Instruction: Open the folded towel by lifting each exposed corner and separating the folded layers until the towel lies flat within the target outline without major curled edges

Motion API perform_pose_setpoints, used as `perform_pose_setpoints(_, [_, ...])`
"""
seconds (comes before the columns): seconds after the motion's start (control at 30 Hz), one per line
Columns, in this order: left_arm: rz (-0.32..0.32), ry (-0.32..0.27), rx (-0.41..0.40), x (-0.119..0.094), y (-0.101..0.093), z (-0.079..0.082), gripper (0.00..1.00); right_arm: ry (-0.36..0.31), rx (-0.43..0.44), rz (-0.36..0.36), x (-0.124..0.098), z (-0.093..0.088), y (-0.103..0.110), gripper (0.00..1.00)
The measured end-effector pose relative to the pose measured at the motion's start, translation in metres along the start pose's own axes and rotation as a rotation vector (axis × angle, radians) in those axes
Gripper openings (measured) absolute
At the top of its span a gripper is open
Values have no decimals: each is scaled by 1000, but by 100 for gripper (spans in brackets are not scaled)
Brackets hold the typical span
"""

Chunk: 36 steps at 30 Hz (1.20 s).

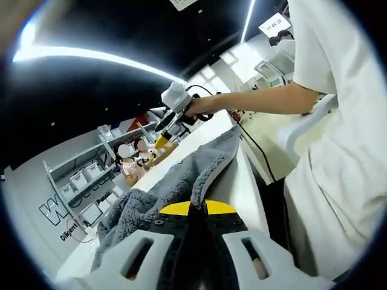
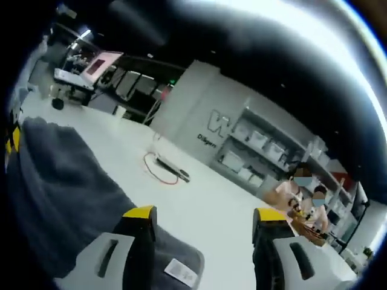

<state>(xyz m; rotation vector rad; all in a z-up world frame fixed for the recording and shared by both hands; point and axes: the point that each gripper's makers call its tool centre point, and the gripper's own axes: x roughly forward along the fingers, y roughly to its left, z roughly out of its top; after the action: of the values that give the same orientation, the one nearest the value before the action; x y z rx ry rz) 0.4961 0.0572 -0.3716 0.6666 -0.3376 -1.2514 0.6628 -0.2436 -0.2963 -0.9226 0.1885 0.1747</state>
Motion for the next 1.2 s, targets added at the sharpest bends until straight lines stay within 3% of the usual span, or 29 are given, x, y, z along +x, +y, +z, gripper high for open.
perform_pose_setpoints(0.03, [-1, -1, 0, 0, 0, 0, 6, -7, 25, -75, 5, -4, -13, 75])
perform_pose_setpoints(0.07, [1, 0, -2, 1, 1, 0, 6, -17, 17, -74, 7, -3, -13, 86])
perform_pose_setpoints(0.1, [2, 2, -5, 1, 1, 0, 6, -15, 17, -76, 9, -5, -12, 89])
perform_pose_setpoints(0.2, [4, 5, -28, 0, 3, -1, 7, 19, 3, -77, 16, -16, -5, 79])
perform_pose_setpoints(0.3, [4, 2, -14, 0, 2, 0, 6, 51, 41, -162, 30, -32, -9, 76])
perform_pose_setpoints(0.33, [4, 2, -14, 0, 2, 1, 6, 27, 148, -136, 30, -26, -7, 76])
perform_pose_setpoints(0.37, [11, 9, -32, 0, 3, 0, 6, -53, 168, -140, 26, -13, -13, 74])
perform_pose_setpoints(0.4, [17, 11, -45, 0, 4, 0, 5, -75, 190, -157, 22, -9, -18, 72])
perform_pose_setpoints(0.43, [11, 8, -36, 0, 3, 0, 5, -142, 325, -151, 12, 8, -27, 67])
perform_pose_setpoints(0.57, [9, 6, -26, 0, 4, 0, 5, -152, 363, -83, 1, 38, -13, 61])
perform_pose_setpoints(0.6, [9, 7, -27, 0, 4, 0, 5, -168, 354, -31, -4, 51, -2, 61])
perform_pose_setpoints(0.67, [8, 9, -40, 0, 4, -1, 5, -183, 293, 3, -9, 64, 8, 63])
perform_pose_setpoints(0.73, [7, 10, -46, 0, 4, 0, 5, -153, 154, 87, -17, 76, 39, 59])
perform_pose_setpoints(0.77, [-4, 4, -8, 1, 0, 2, 5, -186, 65, 177, -28, 99, 72, 58])
perform_pose_setpoints(0.83, [11, 32, 1, 2, 3, 3, 5, -166, 49, 189, -39, 120, 88, 58])
perform_pose_setpoints(0.87, [14, 1, -10, -1, 6, 11, 5, -174, -41, 235, -51, 135, 106, 58])
perform_pose_setpoints(0.9, [29, 3, -45, 0, 10, 11, 5, -209, -72, 271, -61, 149, 119, 56])
perform_pose_setpoints(0.93, [34, 1, -27, 1, 13, 10, 5, -239, -81, 413, -78, 161, 151, 54])
perform_pose_setpoints(0.97, [39, -6, 7, 3, 12, 13, 5, -231, -20, 525, -89, 162, 174, 51])
perform_pose_setpoints(1.03, [31, -10, 28, 7, 12, 15, 5, -249, -51, 595, -98, 164, 193, 50])
perform_pose_setpoints(1.07, [19, -20, 15, 9, 13, 18, 5, -216, -70, 627, -102, 161, 205, 53])
perform_pose_setpoints(1.1, [-4, -44, -71, 13, 15, 24, 5, -208, -71, 636, -104, 163, 210, 53])
perform_pose_setpoints(1.2, [4, -26, -77, 17, 21, 21, 5, -210, -99, 655, -119, 170, 218, 54])
